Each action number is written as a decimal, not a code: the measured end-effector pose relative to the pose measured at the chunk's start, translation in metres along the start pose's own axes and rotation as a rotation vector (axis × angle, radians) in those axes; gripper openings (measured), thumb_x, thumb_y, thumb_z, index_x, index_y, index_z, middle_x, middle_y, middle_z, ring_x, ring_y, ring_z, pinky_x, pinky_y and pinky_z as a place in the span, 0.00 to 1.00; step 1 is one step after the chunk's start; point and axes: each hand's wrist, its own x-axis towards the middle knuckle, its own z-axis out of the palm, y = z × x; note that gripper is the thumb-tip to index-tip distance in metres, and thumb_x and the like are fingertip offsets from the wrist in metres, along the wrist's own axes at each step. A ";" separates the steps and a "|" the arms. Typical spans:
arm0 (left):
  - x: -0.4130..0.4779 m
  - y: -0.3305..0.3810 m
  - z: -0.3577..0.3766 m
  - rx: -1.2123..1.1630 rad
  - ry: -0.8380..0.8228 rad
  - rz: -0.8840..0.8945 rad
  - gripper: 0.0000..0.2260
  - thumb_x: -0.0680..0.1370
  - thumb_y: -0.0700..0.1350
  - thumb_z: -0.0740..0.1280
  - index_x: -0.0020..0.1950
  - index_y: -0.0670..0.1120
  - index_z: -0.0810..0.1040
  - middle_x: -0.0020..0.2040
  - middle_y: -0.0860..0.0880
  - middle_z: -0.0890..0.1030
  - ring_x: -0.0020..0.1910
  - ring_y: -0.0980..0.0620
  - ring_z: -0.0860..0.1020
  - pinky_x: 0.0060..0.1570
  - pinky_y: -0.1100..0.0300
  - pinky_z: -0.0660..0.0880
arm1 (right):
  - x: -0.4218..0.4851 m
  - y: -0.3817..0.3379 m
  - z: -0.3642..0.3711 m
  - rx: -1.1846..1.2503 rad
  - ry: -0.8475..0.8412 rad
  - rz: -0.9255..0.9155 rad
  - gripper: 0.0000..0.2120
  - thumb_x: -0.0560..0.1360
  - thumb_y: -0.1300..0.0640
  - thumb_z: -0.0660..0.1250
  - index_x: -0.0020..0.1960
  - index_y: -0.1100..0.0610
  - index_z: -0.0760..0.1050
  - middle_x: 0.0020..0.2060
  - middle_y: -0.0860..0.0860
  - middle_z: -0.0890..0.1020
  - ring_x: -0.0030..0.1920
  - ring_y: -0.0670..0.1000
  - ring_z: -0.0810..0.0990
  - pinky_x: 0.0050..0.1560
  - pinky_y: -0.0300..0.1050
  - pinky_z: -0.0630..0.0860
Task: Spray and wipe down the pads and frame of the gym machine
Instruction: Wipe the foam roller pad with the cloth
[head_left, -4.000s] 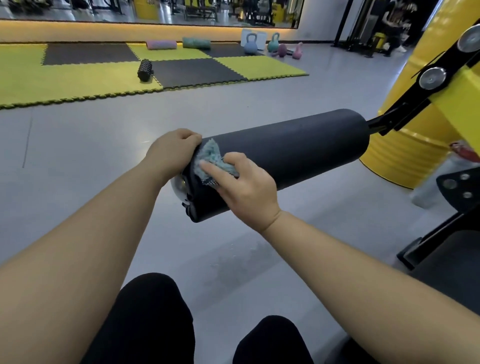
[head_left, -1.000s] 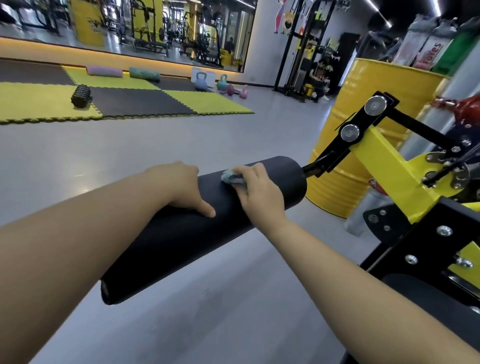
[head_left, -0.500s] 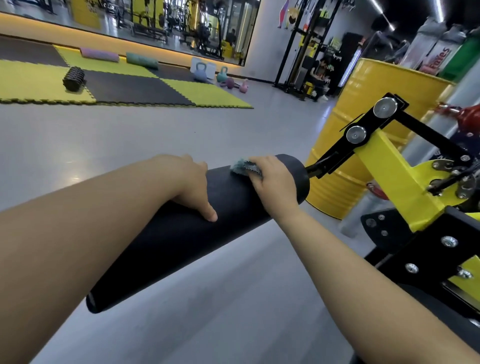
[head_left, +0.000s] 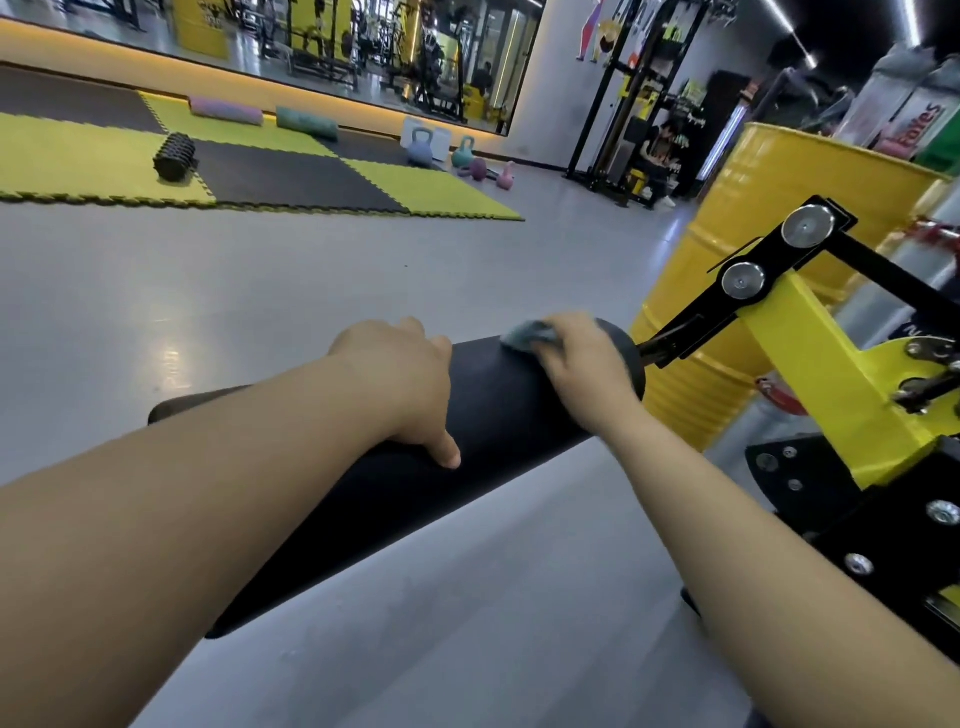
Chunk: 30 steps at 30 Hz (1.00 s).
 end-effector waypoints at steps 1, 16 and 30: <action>-0.003 0.004 0.003 0.030 0.026 -0.005 0.40 0.66 0.70 0.67 0.68 0.47 0.61 0.60 0.47 0.68 0.59 0.43 0.71 0.52 0.50 0.75 | 0.007 0.016 -0.003 -0.058 0.019 0.102 0.14 0.78 0.52 0.60 0.60 0.56 0.75 0.54 0.58 0.75 0.56 0.58 0.73 0.54 0.49 0.67; -0.023 0.006 0.014 0.121 0.198 0.052 0.35 0.70 0.69 0.63 0.68 0.49 0.64 0.61 0.47 0.68 0.58 0.44 0.71 0.46 0.53 0.72 | -0.032 -0.027 0.002 -0.070 0.095 -0.111 0.11 0.78 0.56 0.60 0.56 0.59 0.75 0.50 0.58 0.75 0.51 0.59 0.74 0.46 0.50 0.69; -0.038 -0.050 0.022 -0.132 0.075 -0.122 0.41 0.54 0.78 0.65 0.57 0.52 0.67 0.51 0.51 0.69 0.54 0.47 0.74 0.44 0.56 0.69 | -0.061 -0.089 0.011 0.008 0.160 -0.321 0.14 0.73 0.52 0.58 0.51 0.57 0.78 0.44 0.56 0.78 0.44 0.60 0.78 0.36 0.48 0.75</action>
